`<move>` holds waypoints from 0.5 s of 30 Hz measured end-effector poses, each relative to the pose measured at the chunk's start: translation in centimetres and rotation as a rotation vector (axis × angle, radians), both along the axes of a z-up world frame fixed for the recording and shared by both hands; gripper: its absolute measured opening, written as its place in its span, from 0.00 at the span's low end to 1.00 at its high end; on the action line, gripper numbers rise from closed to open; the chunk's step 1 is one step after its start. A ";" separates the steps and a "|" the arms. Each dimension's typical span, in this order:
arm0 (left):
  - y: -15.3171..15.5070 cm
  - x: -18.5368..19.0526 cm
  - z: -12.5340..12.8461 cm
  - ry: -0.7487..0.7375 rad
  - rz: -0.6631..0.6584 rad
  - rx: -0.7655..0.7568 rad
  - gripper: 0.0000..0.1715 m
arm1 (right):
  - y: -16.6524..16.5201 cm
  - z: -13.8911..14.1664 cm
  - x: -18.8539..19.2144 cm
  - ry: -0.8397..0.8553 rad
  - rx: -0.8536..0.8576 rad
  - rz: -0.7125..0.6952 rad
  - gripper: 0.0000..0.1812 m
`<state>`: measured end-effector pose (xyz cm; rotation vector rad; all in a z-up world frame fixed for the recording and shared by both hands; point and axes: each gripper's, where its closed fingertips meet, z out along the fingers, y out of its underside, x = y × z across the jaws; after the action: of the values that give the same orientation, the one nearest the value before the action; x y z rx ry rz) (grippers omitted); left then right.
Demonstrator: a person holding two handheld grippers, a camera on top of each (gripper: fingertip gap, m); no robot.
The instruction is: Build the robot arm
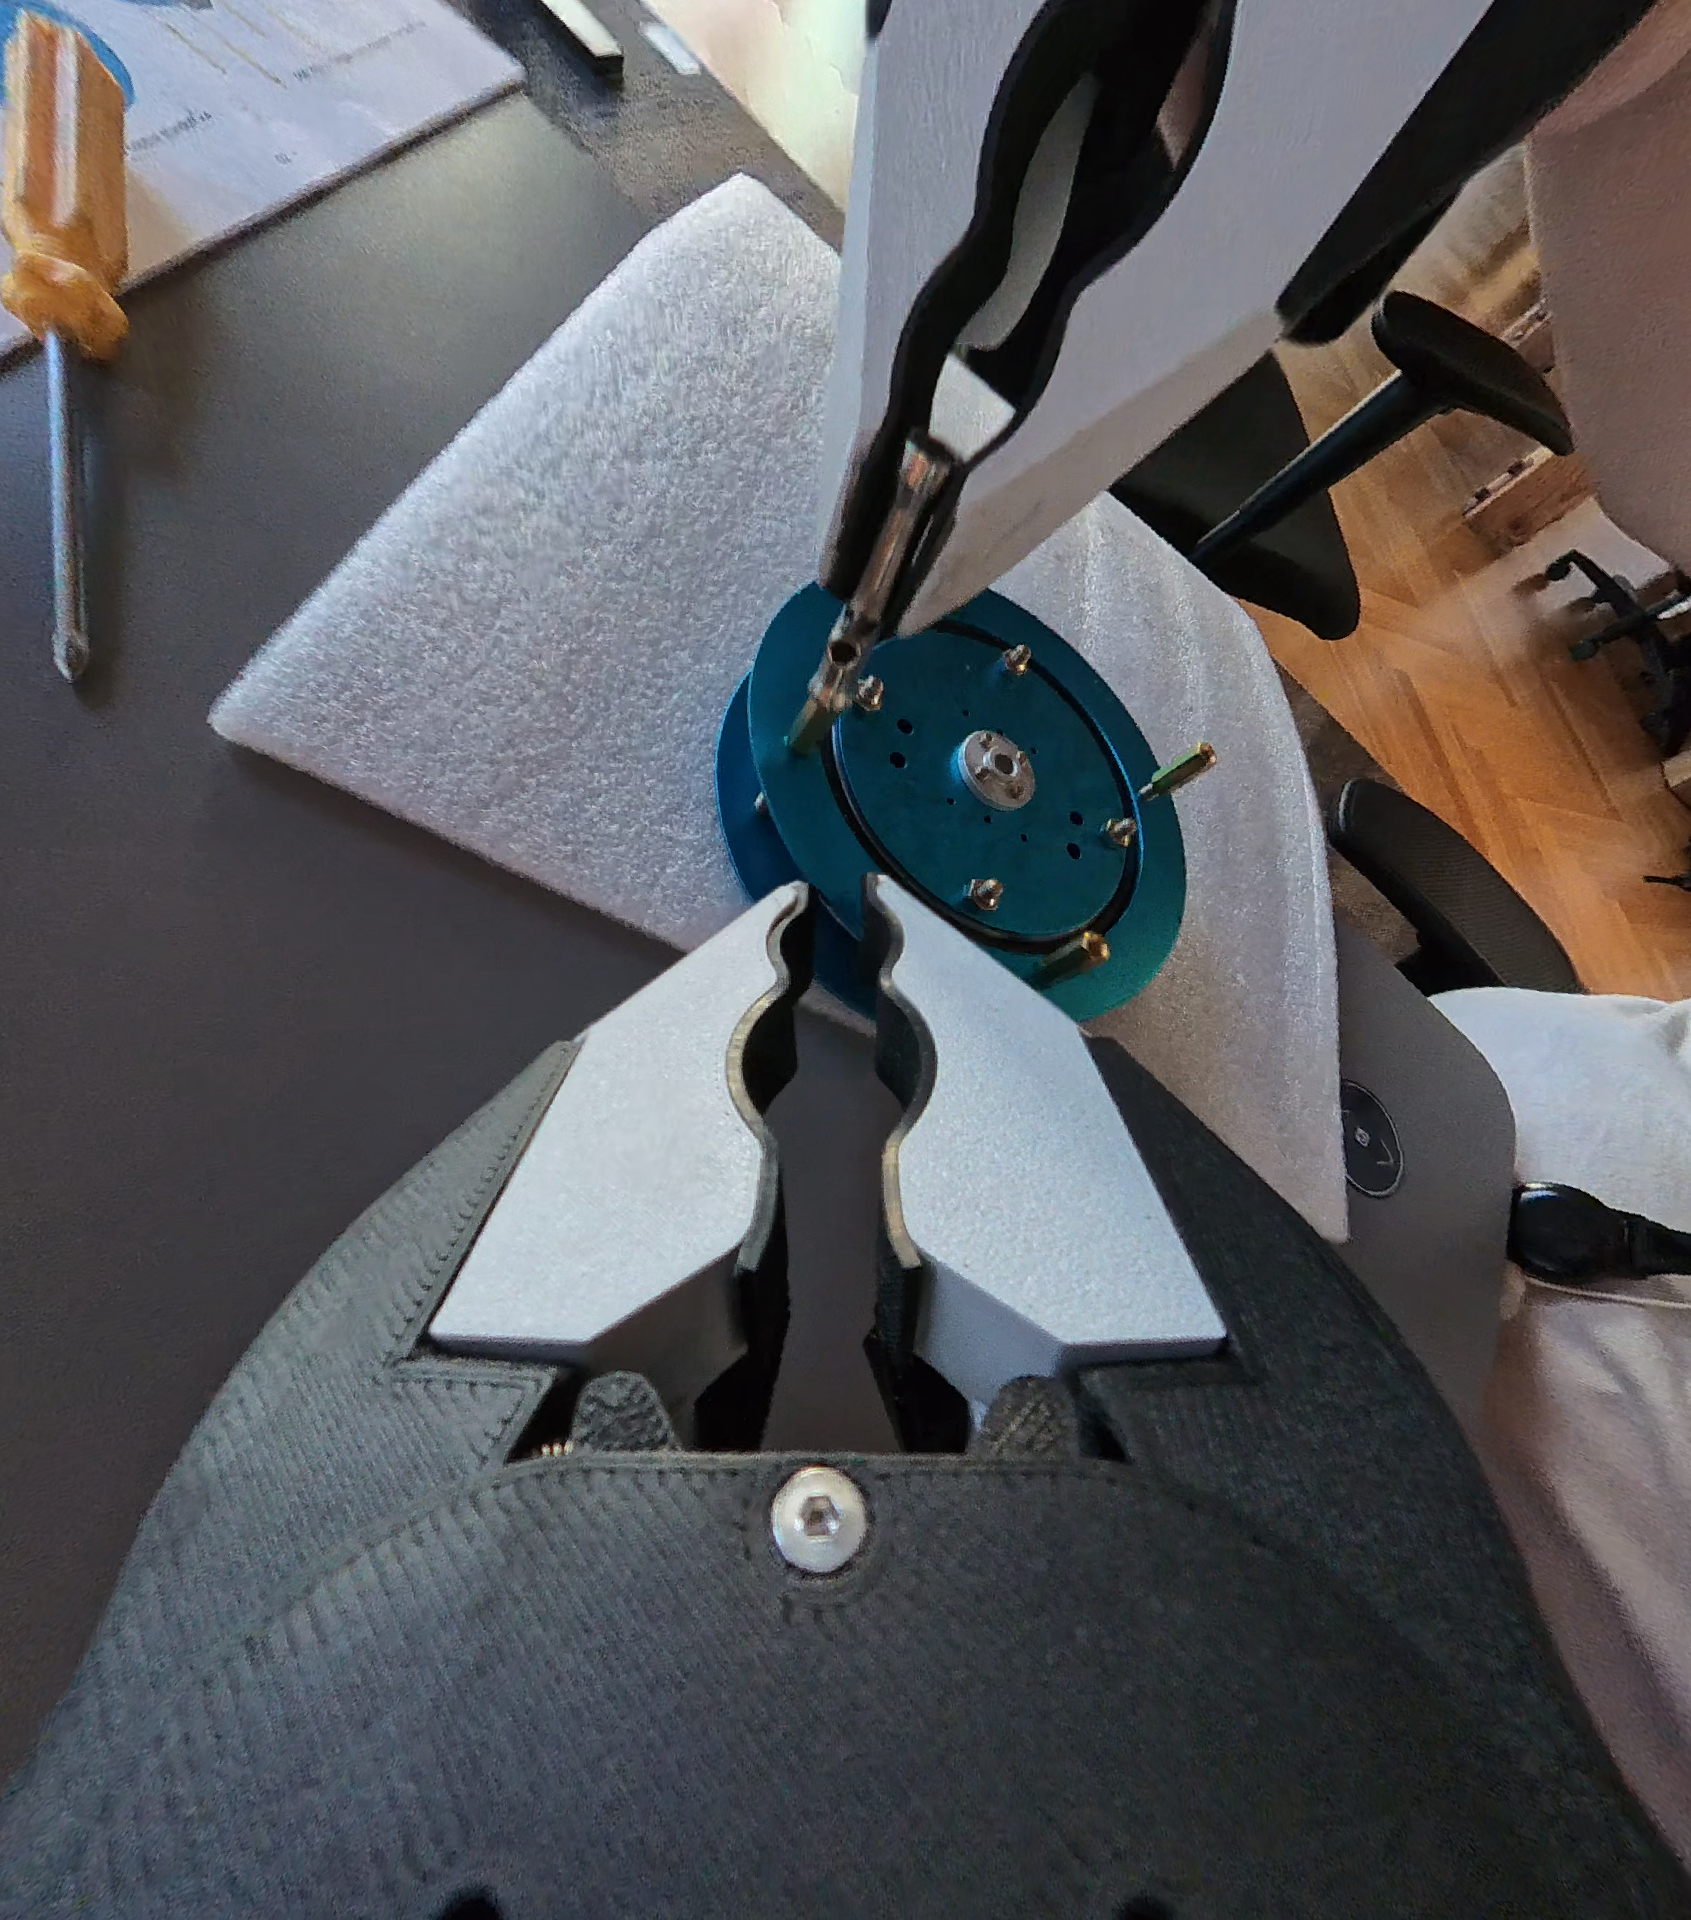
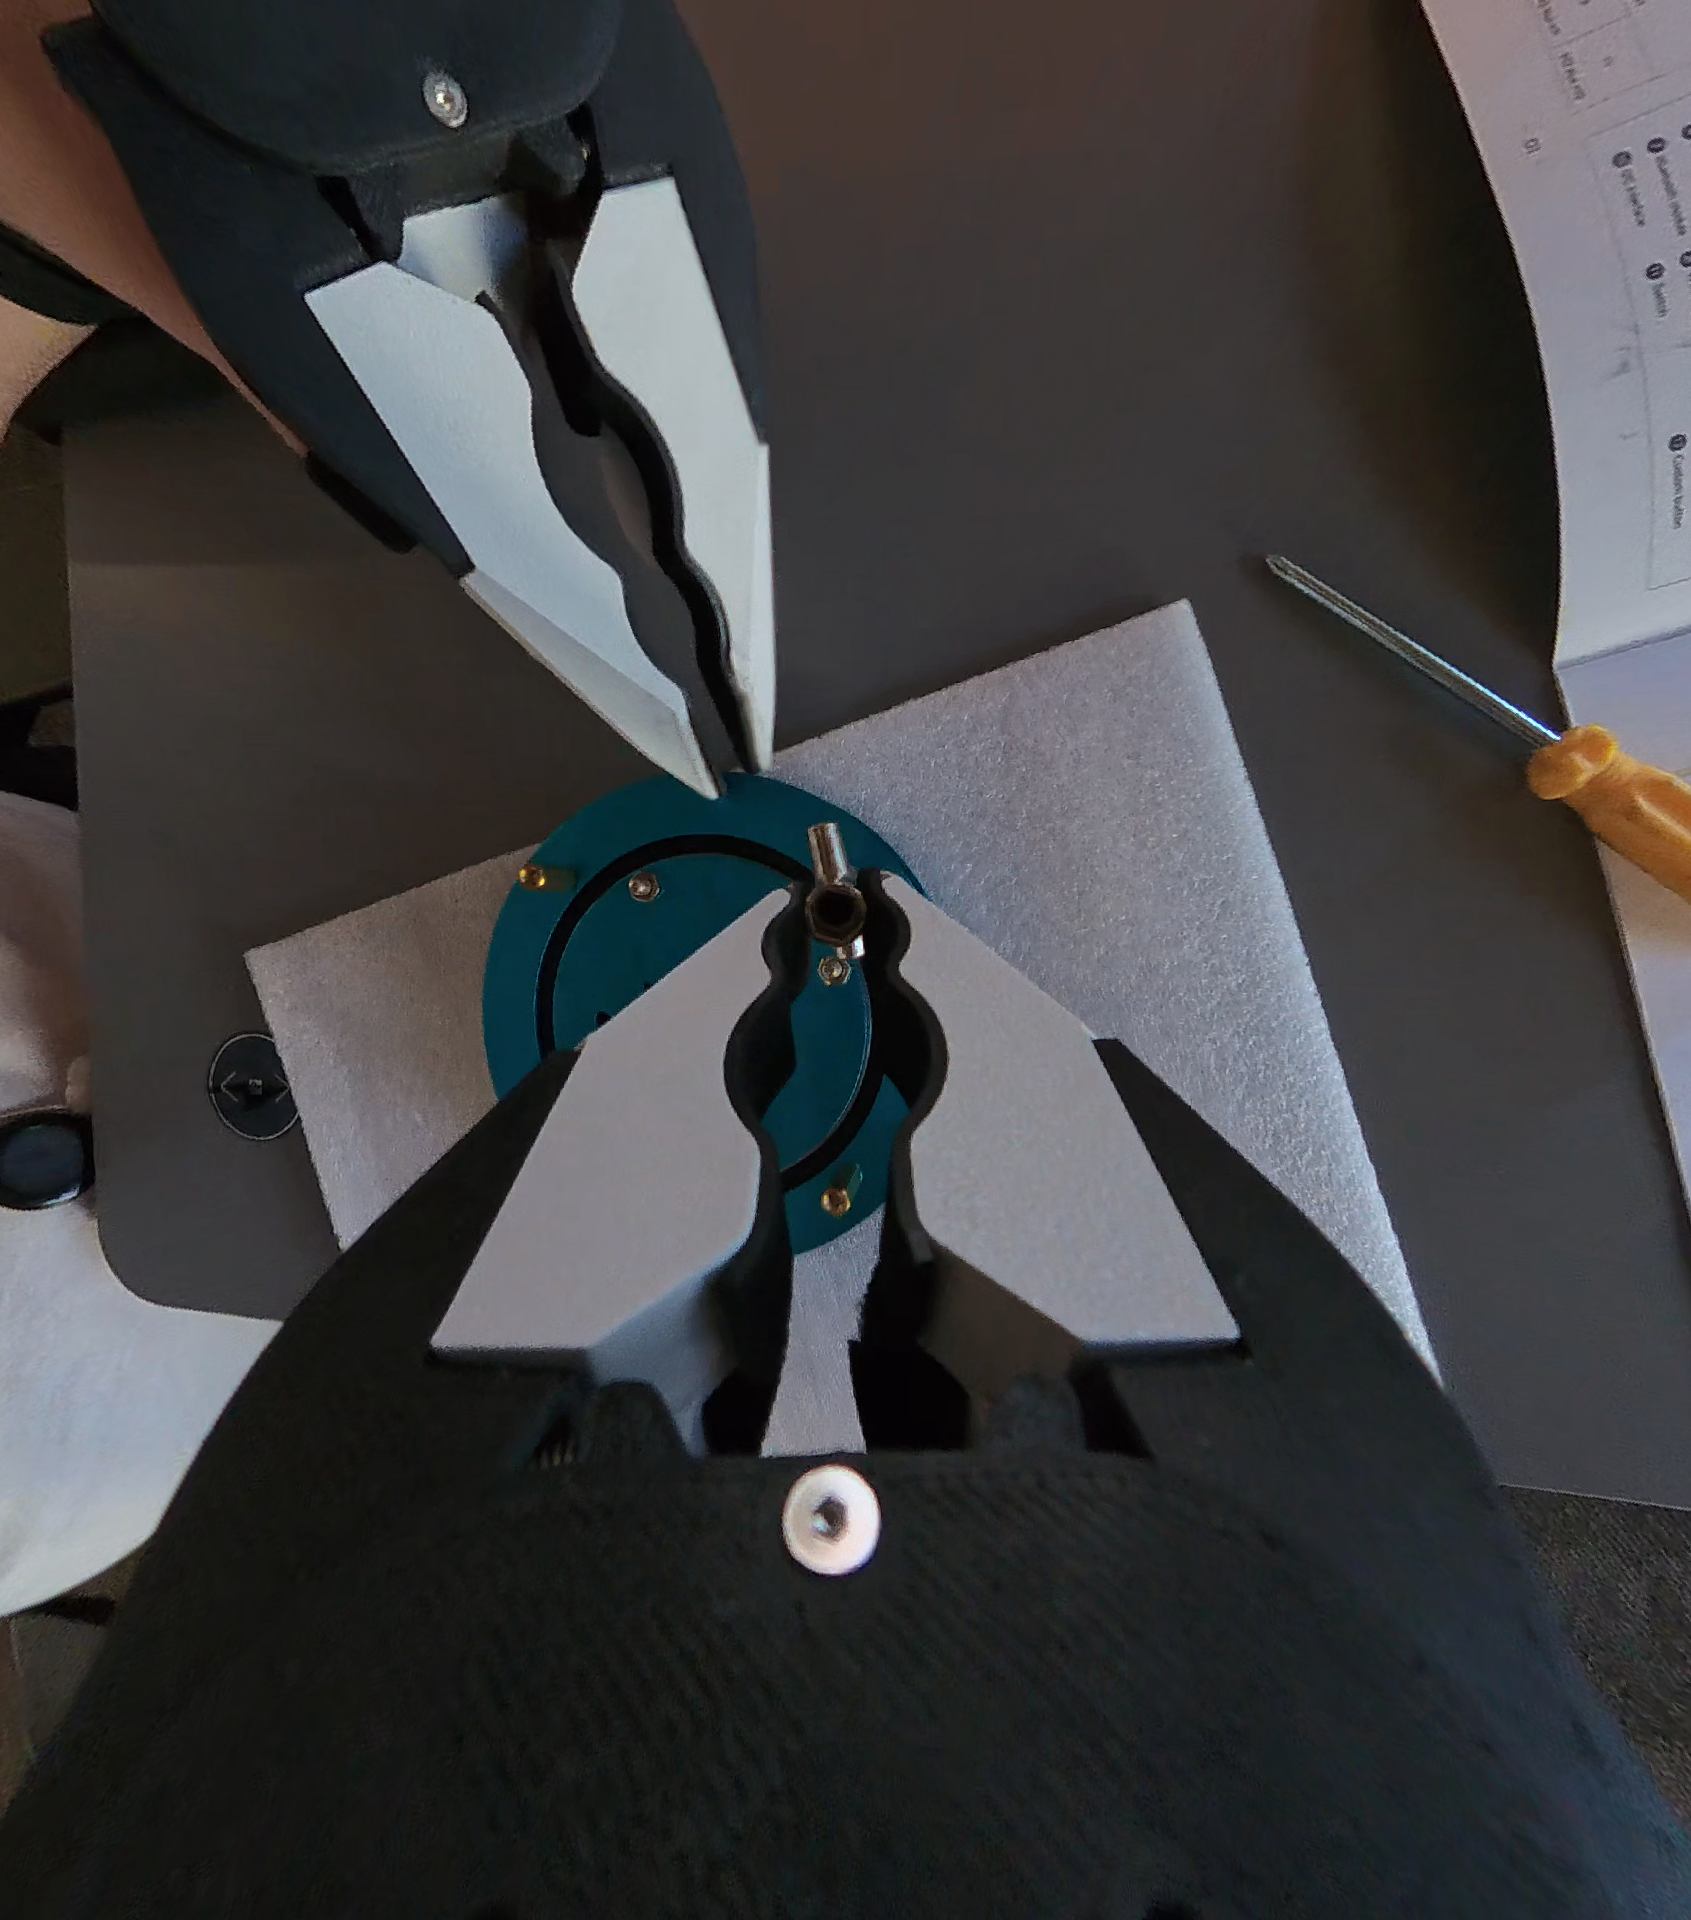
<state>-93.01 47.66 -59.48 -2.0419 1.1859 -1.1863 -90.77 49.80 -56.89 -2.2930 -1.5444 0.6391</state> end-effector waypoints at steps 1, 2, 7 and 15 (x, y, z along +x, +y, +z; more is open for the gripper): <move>0.3 0.1 0.3 -0.012 0.008 0.027 0.05 | -0.1 0.0 0.0 -0.008 -0.002 0.011 0.04; 0.5 0.3 0.6 -0.025 0.013 0.060 0.06 | -0.2 0.0 0.0 -0.017 -0.004 0.026 0.05; 1.5 1.6 0.3 0.029 -0.016 0.277 0.11 | -0.5 -0.3 0.1 -0.086 0.019 0.096 0.05; 1.9 2.5 0.0 0.030 -0.029 0.376 0.07 | -0.3 -0.1 0.5 -0.136 0.057 0.128 0.05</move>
<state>-90.51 49.59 -59.51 -1.7694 1.3418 -0.8676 -90.27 49.52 -57.00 -2.2507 -1.7600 0.4720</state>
